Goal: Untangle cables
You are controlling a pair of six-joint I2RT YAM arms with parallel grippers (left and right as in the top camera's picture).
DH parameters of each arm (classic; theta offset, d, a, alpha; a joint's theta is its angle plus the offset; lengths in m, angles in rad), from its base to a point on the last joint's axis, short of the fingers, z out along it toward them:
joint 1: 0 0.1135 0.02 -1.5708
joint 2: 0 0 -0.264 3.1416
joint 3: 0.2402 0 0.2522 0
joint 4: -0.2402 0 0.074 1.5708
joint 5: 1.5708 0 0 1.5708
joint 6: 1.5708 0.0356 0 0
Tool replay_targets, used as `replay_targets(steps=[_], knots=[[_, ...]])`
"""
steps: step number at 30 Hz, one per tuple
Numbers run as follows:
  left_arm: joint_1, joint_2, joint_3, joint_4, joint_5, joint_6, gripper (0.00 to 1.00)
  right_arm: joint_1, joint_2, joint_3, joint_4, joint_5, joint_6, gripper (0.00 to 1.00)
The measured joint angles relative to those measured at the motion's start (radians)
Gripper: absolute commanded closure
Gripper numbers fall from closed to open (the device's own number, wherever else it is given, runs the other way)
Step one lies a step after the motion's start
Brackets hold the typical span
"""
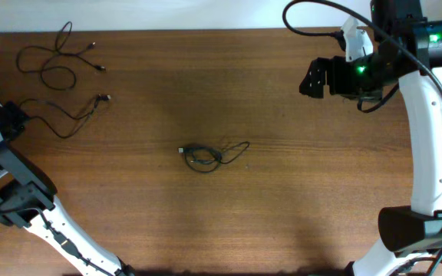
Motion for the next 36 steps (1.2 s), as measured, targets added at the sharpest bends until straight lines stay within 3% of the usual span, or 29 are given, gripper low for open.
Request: replay_targets(steps=[11,25,36], knots=[[0.000,0.000,-0.106,0.204,-0.028,0.031,1.00,0.011,0.000,0.000,0.000,0.000,0.000,0.01],[0.045,0.001,-0.135,0.262,-0.032,0.150,1.00,0.011,0.000,0.000,-0.015,0.000,0.000,0.01],[0.043,0.051,-0.131,0.341,-0.035,0.170,1.00,0.011,0.000,0.000,-0.015,0.000,0.001,0.02]])
